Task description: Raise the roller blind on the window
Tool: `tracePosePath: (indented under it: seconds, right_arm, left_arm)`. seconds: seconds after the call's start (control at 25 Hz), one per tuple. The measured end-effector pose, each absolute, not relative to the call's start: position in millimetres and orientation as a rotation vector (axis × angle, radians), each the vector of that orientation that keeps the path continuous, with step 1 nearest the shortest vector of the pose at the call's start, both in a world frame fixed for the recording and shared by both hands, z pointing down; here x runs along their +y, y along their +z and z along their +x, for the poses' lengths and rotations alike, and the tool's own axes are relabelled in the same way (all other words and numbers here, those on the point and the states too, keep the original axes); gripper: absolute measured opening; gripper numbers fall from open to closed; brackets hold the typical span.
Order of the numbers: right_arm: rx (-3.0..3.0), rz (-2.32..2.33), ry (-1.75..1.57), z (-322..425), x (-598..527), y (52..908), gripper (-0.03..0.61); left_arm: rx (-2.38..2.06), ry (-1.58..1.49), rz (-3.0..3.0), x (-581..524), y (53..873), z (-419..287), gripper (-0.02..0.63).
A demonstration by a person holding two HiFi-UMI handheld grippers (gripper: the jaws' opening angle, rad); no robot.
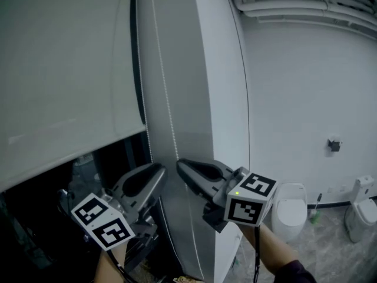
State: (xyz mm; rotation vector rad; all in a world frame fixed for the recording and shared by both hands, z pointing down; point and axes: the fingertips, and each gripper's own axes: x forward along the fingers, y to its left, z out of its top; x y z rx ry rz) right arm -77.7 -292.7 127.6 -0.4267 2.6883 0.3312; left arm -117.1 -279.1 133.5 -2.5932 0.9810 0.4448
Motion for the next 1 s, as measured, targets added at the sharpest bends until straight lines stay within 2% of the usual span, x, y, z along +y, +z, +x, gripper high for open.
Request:
tracePosePath:
  seconds: [0.32, 0.64, 0.8, 1.0]
  right_arm:
    - [2.738, -0.483, 0.347, -83.5, -295.0, 177.1, 0.015]
    - [2.773, -0.43, 0.111, -91.1, -303.4, 237.1, 0.016]
    - [2.788, -0.444, 0.051, -86.3, -304.2, 232.5, 0.017]
    - [2.764, -0.42, -0.008, -78.6, -306.1, 239.8, 0.017]
  left_arm:
    - [1.015, 0.429, -2.574, -306.7, 88.1, -96.5, 0.018]
    - [1.075, 0.508, -2.61, -329.0, 65.8, -102.0, 0.018]
    - [1.108, 0.463, -2.609, -329.9, 42.6, -99.2, 0.017]
    - [1.144, 0.444, -2.58, -337.6, 55.2, -102.9, 0.015]
